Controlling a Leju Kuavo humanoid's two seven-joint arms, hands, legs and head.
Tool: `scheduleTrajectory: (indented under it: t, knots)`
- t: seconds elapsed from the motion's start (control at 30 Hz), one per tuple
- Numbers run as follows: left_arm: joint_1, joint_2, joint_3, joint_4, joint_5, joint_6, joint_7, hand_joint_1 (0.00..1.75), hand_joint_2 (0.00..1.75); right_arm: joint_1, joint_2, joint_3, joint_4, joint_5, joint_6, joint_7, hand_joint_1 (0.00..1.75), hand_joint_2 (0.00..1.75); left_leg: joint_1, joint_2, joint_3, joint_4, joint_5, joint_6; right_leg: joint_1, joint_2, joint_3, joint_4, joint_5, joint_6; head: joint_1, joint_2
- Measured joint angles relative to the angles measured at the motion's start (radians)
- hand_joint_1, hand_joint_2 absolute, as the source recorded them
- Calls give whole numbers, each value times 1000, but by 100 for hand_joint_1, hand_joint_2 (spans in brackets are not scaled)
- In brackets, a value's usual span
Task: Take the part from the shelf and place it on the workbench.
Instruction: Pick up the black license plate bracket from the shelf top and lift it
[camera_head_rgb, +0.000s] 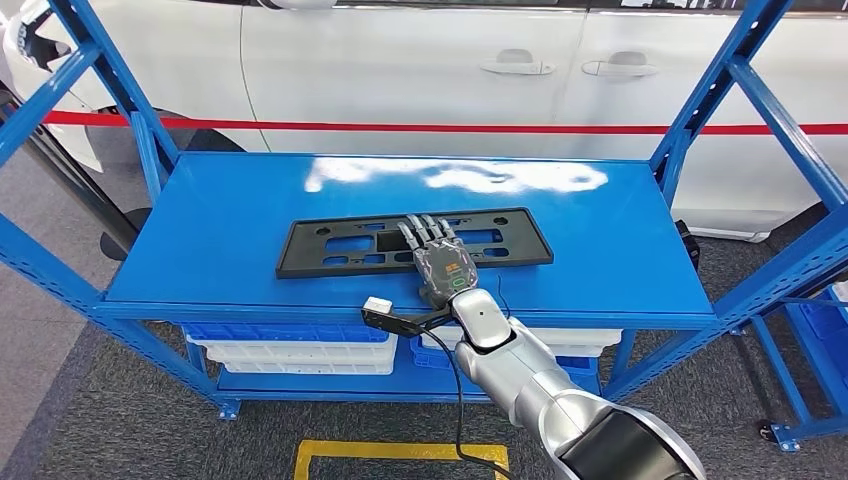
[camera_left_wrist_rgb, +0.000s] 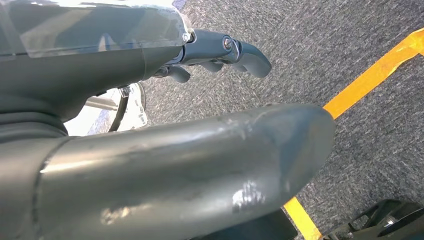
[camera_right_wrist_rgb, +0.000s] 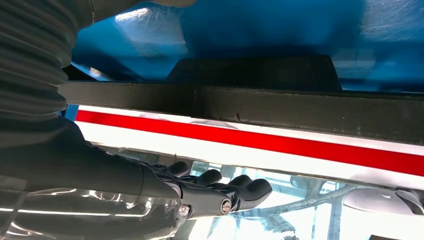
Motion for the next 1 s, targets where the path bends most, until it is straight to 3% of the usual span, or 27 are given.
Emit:
scheduleTrajectory:
  t: [1.0]
  knots:
    - [0,0,0,0,0,0,0,0,0,-1,0,0,1,0,1,0,0,175,0,0,0,0,0,0,0,0,0,0,0,0,0,0]
